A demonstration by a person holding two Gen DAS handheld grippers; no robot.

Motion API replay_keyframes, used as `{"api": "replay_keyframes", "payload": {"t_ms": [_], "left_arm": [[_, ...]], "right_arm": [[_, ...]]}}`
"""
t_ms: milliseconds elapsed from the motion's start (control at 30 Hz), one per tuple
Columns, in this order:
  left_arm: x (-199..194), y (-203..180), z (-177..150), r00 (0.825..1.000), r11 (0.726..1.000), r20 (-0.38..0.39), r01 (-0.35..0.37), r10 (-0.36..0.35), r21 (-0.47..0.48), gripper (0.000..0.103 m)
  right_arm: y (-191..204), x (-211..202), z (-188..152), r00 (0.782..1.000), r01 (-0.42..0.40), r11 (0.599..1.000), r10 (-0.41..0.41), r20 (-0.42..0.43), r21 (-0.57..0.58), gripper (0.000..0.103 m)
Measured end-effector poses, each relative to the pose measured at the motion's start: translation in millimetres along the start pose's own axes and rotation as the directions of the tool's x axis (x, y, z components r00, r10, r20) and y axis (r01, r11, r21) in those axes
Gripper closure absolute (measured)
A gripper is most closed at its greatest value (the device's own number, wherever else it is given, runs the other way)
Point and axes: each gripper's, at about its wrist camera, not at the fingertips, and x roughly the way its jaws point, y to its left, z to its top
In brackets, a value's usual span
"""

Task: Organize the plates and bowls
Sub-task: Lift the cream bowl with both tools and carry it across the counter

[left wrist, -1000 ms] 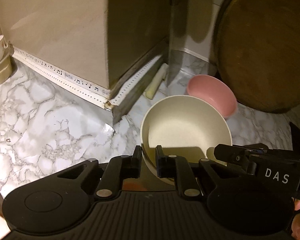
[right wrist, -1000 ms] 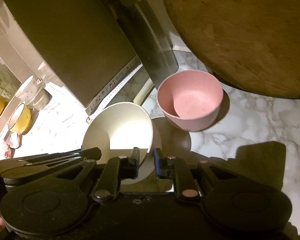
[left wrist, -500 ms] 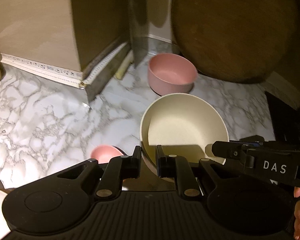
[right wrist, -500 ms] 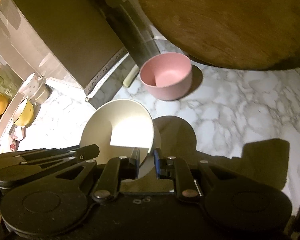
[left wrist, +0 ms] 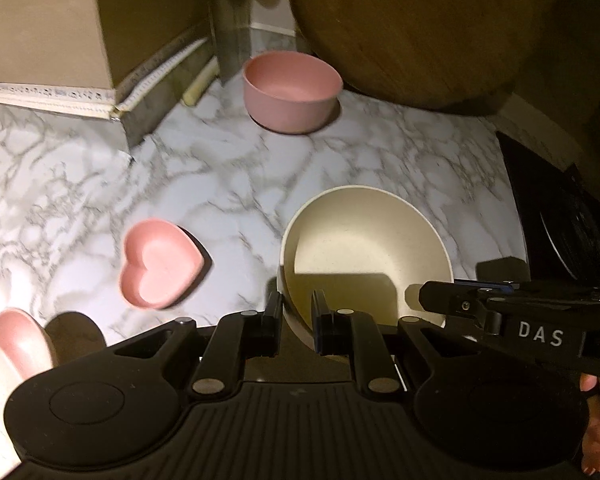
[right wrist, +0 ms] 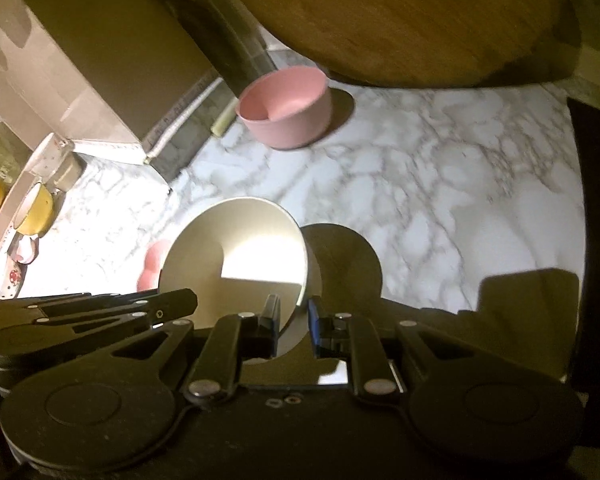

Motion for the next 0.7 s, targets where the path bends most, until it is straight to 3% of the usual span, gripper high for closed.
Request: {"api": "replay_keyframes", "payload": {"t_ms": [433, 700], "left_arm": [[13.1, -18.0, -21.9, 0.994, 0.998, -0.097, 0.047, -0.042, 0.047, 0.089], [14.0, -20.5, -26.9, 0.994, 0.997, -0.102, 0.049, -0.044, 0.054, 0.089]], "right_arm": [[-23.0, -3.3, -33.4, 0.999, 0.029, 0.997, -0.025, -0.046, 0.074, 0.089], [-24.8, -4.2, -38.5, 0.999, 0.034, 0.996, -0.030, -0.044, 0.082, 0.089]]}}
